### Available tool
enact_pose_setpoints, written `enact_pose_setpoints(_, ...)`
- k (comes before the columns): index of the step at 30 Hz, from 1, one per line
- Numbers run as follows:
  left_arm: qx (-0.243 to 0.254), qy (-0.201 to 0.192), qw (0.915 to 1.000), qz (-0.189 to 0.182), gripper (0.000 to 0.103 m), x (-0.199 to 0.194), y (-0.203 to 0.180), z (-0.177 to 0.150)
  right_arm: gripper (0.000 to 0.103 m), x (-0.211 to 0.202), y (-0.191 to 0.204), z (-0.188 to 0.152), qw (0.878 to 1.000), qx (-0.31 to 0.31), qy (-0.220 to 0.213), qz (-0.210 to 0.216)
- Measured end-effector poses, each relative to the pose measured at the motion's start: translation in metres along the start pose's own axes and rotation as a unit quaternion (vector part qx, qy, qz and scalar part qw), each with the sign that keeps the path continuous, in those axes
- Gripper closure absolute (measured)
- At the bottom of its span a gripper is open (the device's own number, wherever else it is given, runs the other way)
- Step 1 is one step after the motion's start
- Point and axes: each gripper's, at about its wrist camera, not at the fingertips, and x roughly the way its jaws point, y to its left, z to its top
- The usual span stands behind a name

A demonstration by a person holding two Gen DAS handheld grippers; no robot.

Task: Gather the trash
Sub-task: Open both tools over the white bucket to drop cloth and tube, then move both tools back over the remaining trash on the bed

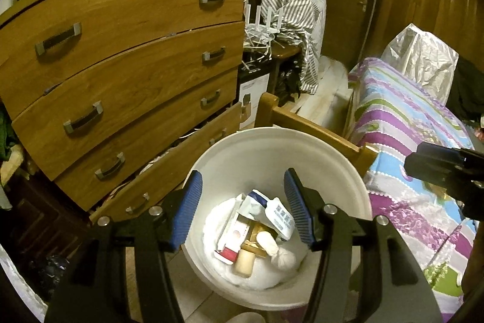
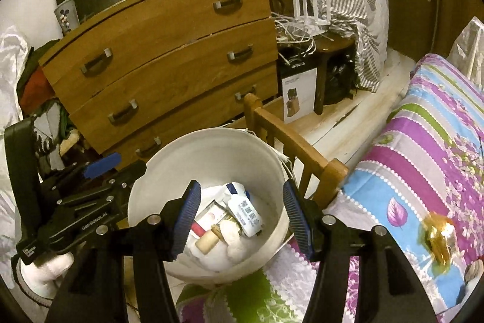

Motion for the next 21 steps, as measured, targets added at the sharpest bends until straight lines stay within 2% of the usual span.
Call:
enact_pose_setpoints(7,0.025,-0.023,0.9994,-0.007,0.048,-0.028,-0.026,-0.011,0.04,-0.058,-0.013,-0.032,0.999,0.007,-0.042,-0.01)
enact_pose_setpoints(11,0.051,-0.034,0.9979,-0.022,0.043,-0.043,-0.056,-0.02,0.032,-0.098,-0.029,-0.063,0.997,0.006,-0.07,-0.038)
enact_pose_setpoints(21,0.099,-0.044,0.9925,-0.057,0.043,-0.067,-0.127,-0.038,0.027,-0.169,-0.074,-0.132,0.99,0.037,-0.103,-0.084)
